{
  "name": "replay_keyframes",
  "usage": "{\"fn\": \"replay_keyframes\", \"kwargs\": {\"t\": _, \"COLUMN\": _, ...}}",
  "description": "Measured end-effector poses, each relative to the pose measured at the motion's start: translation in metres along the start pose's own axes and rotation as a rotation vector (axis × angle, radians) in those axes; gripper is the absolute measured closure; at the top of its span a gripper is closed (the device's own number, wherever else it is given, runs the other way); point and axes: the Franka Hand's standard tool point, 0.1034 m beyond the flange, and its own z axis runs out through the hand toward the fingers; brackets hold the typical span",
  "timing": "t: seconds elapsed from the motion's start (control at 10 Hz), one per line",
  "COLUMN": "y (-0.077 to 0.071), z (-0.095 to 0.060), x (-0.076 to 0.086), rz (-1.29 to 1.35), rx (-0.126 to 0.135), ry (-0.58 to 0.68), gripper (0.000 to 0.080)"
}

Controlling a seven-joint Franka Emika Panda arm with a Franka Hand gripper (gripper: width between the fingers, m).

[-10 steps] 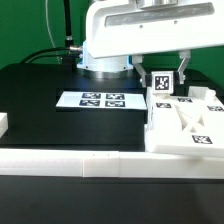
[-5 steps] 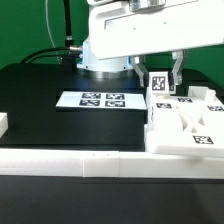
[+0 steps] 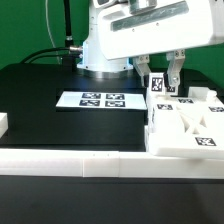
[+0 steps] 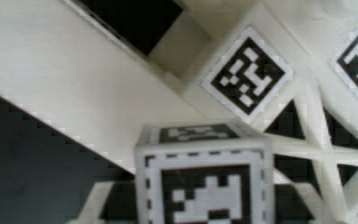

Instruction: Assemble chair

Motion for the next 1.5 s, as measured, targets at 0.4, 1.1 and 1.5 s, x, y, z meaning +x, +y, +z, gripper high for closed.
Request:
{"fn": "replay_keyframes", "kwargs": {"t": 0.4, "y": 0.003, "z": 0.000, "x": 0.002, "rz": 0.367, "rx": 0.050, "ry": -0.050, "gripper": 0.0512}}
{"fn": "replay_keyframes", "kwargs": {"t": 1.1, "y": 0.003, "z": -0.002, "x": 0.006, "rz": 0.513, "rx": 0.073, "ry": -0.085, "gripper": 0.0188}}
{"fn": "replay_keyframes", "kwargs": {"t": 1.5, "y": -0.004, "z": -0.005, "x": 0.005, "rz": 0.244, "rx": 0.074, "ry": -0.079, "gripper": 0.0152}}
